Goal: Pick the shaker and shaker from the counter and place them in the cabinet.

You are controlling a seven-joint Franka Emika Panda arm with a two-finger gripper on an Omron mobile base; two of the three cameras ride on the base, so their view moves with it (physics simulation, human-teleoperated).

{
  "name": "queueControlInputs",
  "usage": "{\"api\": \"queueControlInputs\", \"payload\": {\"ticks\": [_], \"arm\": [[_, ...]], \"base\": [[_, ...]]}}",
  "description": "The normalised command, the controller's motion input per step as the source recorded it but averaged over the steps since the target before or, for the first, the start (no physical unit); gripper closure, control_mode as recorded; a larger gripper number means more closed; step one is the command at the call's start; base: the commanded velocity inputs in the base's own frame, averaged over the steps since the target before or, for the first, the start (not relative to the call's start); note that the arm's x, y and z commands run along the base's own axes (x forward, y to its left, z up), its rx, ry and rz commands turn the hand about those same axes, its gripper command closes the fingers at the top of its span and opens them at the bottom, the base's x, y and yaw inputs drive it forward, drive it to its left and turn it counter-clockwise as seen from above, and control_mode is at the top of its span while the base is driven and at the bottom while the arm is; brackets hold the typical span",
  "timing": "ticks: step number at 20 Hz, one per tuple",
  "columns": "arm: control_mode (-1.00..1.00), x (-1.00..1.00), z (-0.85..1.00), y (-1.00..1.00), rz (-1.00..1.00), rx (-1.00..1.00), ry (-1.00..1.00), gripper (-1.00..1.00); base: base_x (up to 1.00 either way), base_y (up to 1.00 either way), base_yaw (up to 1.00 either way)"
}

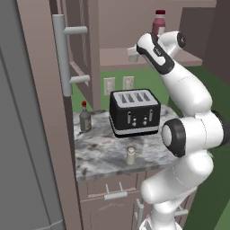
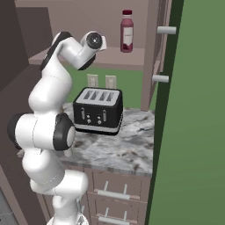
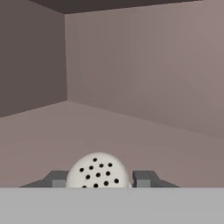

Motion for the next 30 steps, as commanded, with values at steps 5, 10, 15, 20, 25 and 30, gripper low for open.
{"api": "queueControlInputs", "payload": {"ticks": [5,10,15,20,25,30], "arm": [[-1.00,0.29,-0.39,0.00,0.00,0.00,0.01,1.00],[-1.00,0.28,-0.28,0.00,0.00,0.00,0.00,1.00],[-1.00,0.30,-0.21,0.00,0.00,0.00,0.00,1.00],[-1.00,0.21,-0.16,0.00,0.00,0.00,0.00,-1.00],[-1.00,0.00,0.00,0.00,0.00,-0.01,0.00,-1.00],[-1.00,-0.09,0.00,0.00,0.00,-0.01,-0.01,-1.00]], "base": [[0.00,0.00,0.00],[0.00,0.00,0.00],[0.00,0.00,0.00],[0.00,0.00,0.00],[0.00,0.00,0.00],[0.00,0.00,0.00]]}}
